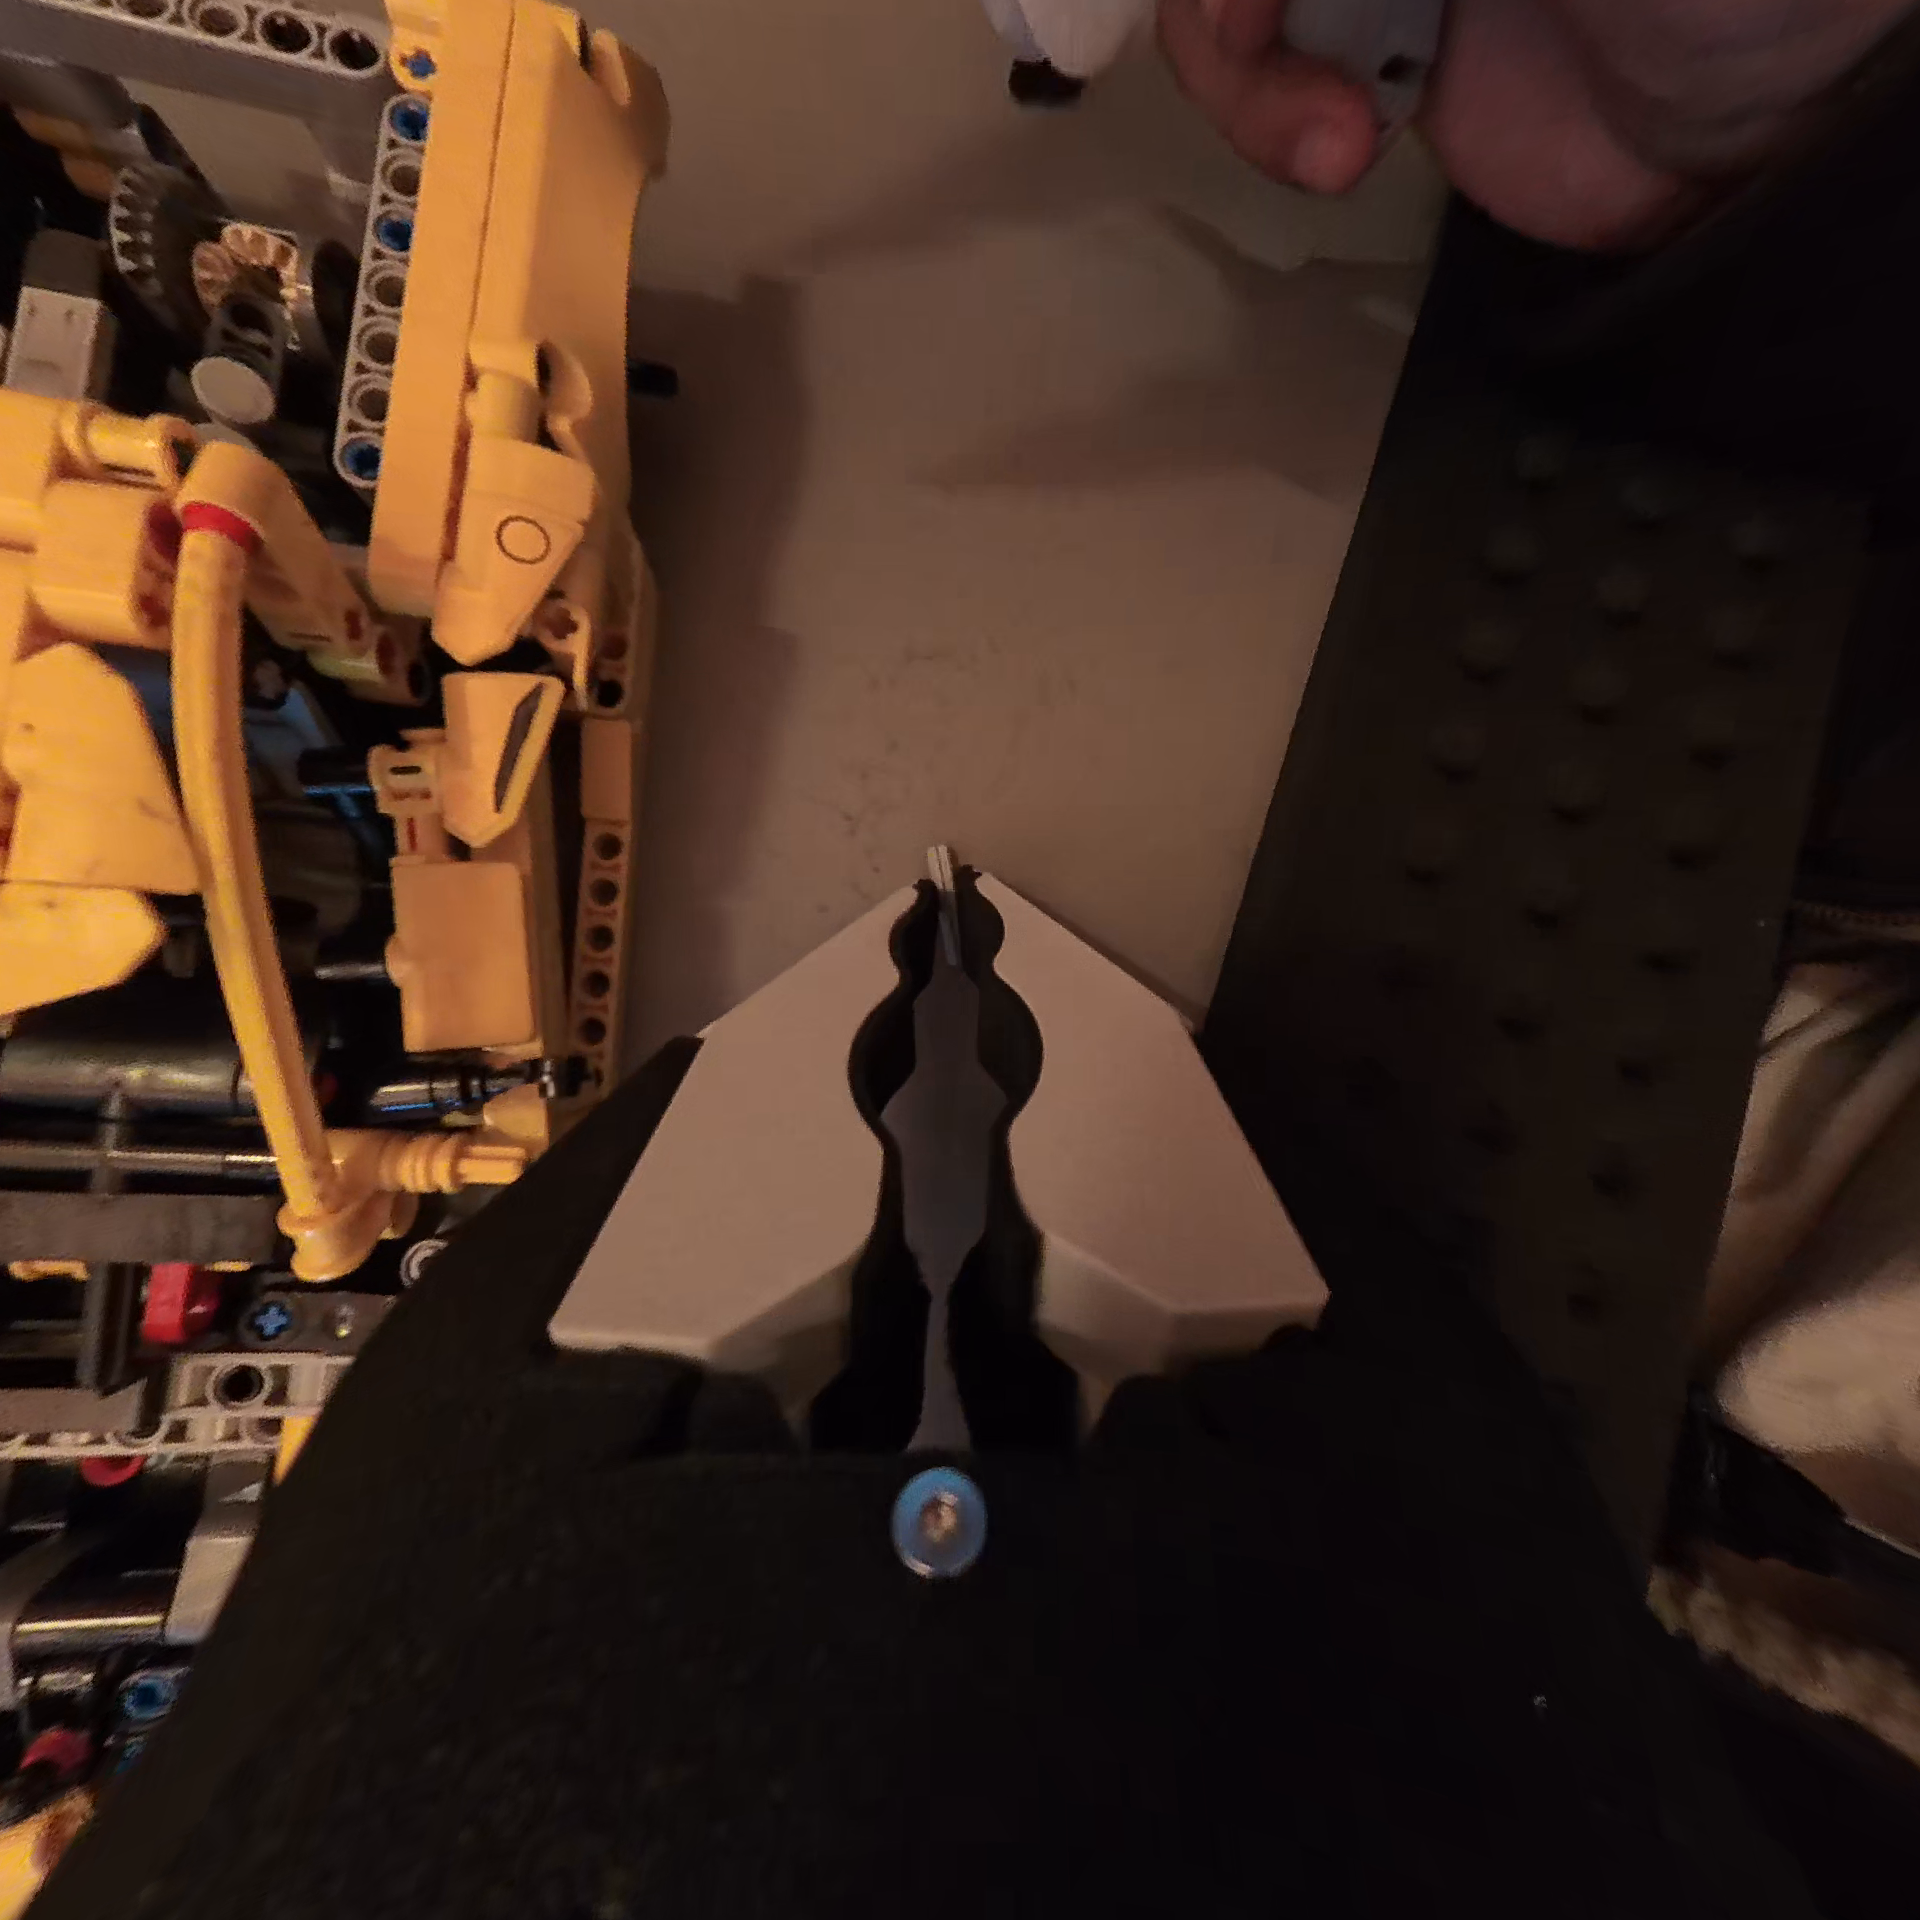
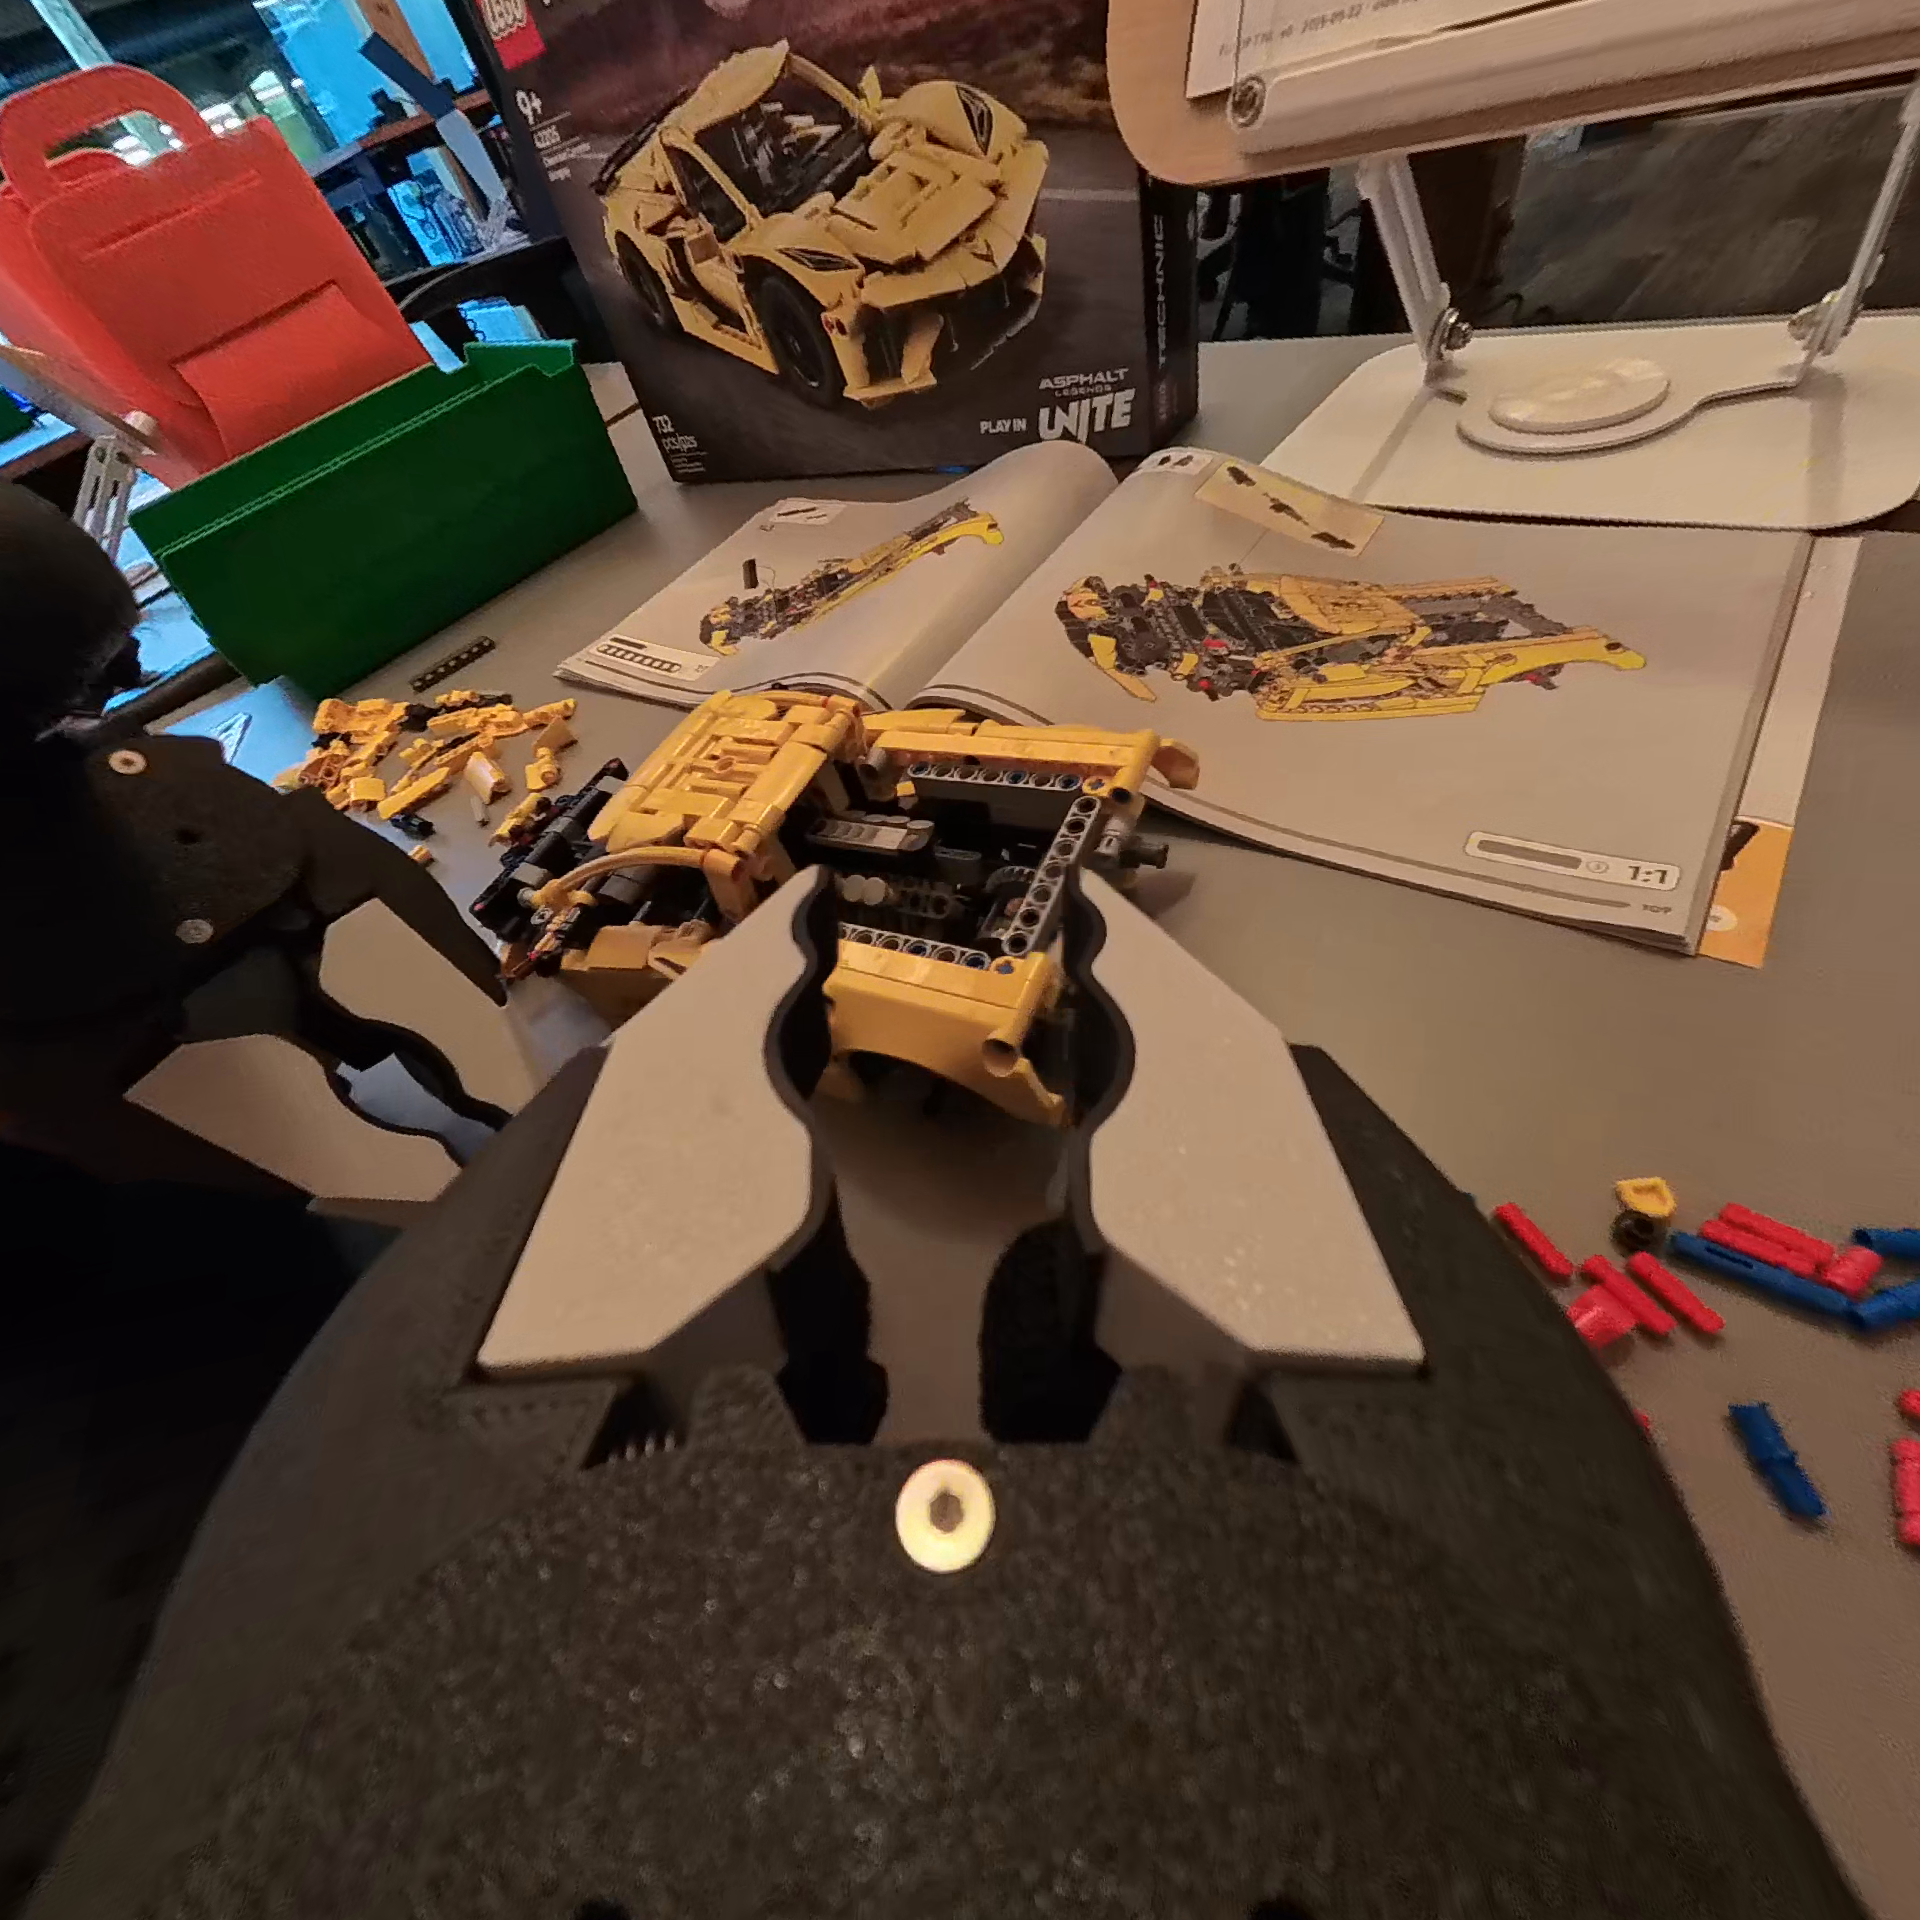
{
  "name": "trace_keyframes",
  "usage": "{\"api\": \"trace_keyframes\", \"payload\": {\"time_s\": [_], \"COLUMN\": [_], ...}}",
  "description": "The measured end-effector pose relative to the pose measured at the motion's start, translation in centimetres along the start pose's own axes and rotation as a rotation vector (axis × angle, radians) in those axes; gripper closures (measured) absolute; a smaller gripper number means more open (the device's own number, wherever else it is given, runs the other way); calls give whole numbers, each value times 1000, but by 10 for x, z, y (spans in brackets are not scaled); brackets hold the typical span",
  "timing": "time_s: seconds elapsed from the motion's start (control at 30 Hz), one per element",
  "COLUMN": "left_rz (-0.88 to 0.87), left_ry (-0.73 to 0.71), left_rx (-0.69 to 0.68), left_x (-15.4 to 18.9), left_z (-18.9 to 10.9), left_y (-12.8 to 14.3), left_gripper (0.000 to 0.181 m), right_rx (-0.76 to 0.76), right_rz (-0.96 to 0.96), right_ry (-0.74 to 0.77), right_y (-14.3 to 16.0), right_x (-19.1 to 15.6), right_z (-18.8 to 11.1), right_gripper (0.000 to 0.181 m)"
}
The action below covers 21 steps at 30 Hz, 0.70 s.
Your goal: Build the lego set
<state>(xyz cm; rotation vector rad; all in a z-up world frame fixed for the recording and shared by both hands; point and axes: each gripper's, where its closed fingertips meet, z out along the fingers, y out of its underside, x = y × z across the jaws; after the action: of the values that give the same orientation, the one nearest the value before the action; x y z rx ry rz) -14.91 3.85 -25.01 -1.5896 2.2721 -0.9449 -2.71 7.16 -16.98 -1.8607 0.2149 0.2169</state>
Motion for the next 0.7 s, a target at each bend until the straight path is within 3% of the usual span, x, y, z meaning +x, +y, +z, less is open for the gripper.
{"api": "trace_keyframes", "payload": {"time_s": [0.1, 0.17, 0.3, 0.4, 0.5, 0.6, 0.7], "left_rz": [-17, -24, -16, -32, -103, -199, -292], "left_ry": [16, 44, 60, -18, -214, -367, -376], "left_rx": [32, 49, 196, 413, 563, 679, 728], "left_x": [1, 5, 0, -37, -100, -147, -165], "left_z": [1, 0, -32, -82, -132, -172, -179], "left_y": [-2, -5, -26, -44, -38, -25, -14], "left_gripper": [177, 163, 152, 152, 152, 152, 152], "right_rx": [35, 75, 64, -107, -181, -335, -380], "right_rz": [15, 31, -55, -130, -168, -157, -144], "right_ry": [35, 66, 222, 355, 414, 384, 355], "right_y": [-6, -14, -32, -23, -8, 33, 59], "right_x": [9, 18, 58, 97, 117, 118, 116], "right_z": [-6, -15, -62, -111, -149, -162, -150], "right_gripper": [139, 139, 135, 135, 139, 143, 147]}}
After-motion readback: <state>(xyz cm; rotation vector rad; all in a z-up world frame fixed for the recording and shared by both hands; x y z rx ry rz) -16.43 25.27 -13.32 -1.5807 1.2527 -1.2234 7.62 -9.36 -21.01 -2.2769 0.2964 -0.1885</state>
